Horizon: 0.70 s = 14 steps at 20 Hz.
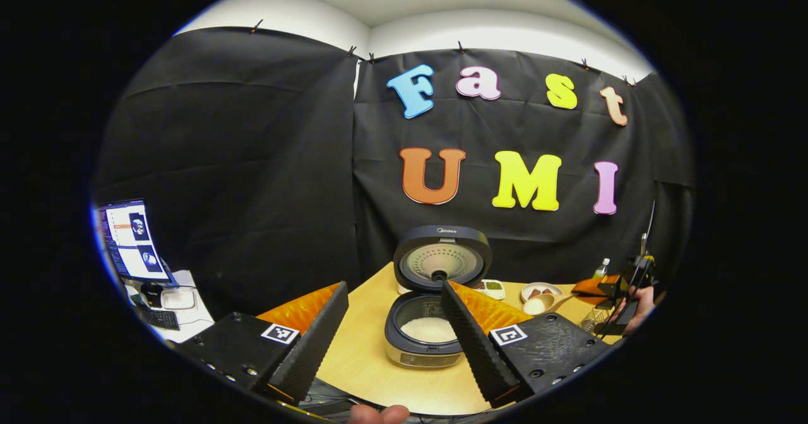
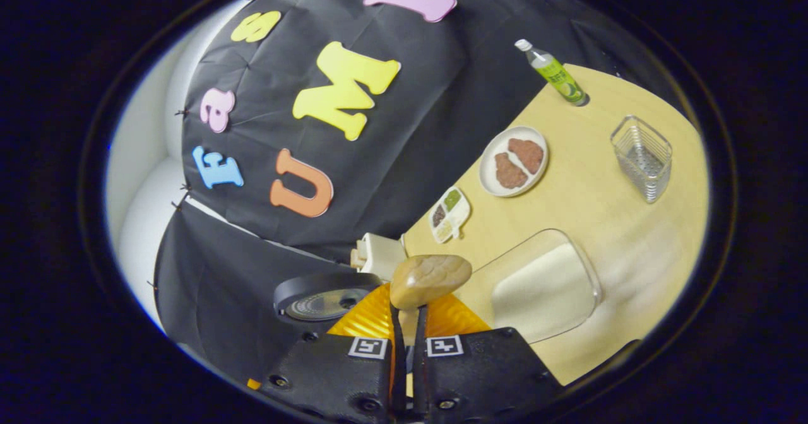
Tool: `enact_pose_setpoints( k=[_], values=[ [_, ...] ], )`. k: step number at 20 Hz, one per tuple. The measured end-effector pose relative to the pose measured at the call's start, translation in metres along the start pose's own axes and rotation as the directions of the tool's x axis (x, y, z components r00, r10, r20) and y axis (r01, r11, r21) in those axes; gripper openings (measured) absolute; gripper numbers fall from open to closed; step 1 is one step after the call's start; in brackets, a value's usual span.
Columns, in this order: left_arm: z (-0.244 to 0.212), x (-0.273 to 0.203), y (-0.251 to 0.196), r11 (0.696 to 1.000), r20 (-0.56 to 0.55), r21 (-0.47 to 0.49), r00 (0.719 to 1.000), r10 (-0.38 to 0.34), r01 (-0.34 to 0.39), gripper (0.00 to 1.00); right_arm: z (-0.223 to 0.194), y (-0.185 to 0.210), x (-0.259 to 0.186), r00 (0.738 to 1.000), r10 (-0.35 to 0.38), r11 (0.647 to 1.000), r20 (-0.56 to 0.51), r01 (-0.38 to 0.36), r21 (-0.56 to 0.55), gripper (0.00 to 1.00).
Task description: Close the left gripper, press the button to open the rice cooker; take a wooden spoon from the chopstick holder with the right hand, scoop a spoonful of rice and pour it into the rice cooker, then put the wooden spoon back into the chopstick holder.
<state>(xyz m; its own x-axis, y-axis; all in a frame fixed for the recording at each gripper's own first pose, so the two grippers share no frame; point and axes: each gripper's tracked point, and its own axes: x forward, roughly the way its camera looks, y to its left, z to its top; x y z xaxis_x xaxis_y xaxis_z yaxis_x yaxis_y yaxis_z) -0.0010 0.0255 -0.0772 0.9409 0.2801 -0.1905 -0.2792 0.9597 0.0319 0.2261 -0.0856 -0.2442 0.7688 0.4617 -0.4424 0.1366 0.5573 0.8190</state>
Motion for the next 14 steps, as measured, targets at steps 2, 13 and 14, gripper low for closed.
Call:
enact_pose_setpoints(
  k=[2, 13, 14],
  values=[
    [0.002, -0.005, 0.007, 1.0, 0.006, -0.002, 1.0, 0.005, -0.005, 0.95, -0.012, 0.03, 0.014, 0.999, 0.035, 0.998, -0.024, -0.036, -0.053, 0.09],
    [0.007, -0.027, 0.066, 0.991, 0.035, -0.053, 0.991, 0.126, -0.124, 0.95, -0.112, 0.093, 0.099, 0.987, -0.021, 0.919, -0.157, -0.043, -0.392, 0.1],
    [0.005, -0.029, 0.072, 0.989, 0.032, -0.054, 0.989, 0.142, -0.141, 0.95, -0.118, 0.094, 0.104, 0.986, -0.04, 0.897, -0.162, -0.035, -0.44, 0.09]
  ],
)
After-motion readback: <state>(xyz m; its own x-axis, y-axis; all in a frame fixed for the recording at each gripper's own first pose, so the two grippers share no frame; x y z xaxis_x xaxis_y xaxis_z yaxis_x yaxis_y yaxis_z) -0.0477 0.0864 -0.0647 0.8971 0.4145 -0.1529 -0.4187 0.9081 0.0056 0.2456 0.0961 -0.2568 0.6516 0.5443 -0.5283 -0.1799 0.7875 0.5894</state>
